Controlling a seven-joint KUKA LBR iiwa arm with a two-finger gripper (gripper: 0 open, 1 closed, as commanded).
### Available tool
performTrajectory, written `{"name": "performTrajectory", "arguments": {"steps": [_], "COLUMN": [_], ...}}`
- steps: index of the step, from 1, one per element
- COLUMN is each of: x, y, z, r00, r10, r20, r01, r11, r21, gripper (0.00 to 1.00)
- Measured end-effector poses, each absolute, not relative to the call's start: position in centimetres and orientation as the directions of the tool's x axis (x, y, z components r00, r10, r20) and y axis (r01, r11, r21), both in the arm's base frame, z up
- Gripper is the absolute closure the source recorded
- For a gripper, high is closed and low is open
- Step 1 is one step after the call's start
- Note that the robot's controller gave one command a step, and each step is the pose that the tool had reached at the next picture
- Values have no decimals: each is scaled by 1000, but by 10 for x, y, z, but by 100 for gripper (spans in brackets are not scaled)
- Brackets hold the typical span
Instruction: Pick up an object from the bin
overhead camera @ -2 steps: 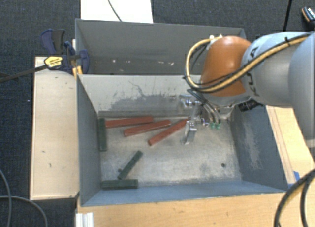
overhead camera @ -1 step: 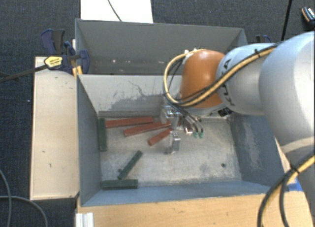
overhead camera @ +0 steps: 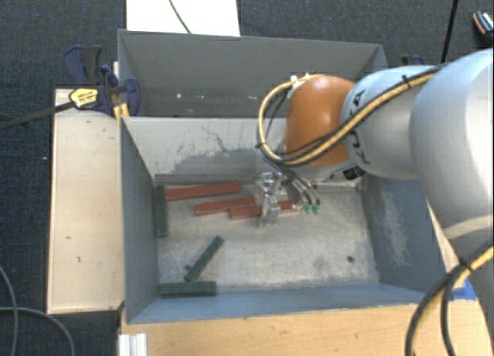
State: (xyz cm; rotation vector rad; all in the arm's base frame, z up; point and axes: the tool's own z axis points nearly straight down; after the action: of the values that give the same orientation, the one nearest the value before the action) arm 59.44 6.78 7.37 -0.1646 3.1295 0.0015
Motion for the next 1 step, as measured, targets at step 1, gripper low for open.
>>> {"name": "performTrajectory", "arguments": {"steps": [1], "x": [590], "y": [71], "z": [133], "r00": [-997], "r10": [-73], "r20": [-9], "r01": [-73], "r11": [997], "r21": [1], "gripper": [100]}}
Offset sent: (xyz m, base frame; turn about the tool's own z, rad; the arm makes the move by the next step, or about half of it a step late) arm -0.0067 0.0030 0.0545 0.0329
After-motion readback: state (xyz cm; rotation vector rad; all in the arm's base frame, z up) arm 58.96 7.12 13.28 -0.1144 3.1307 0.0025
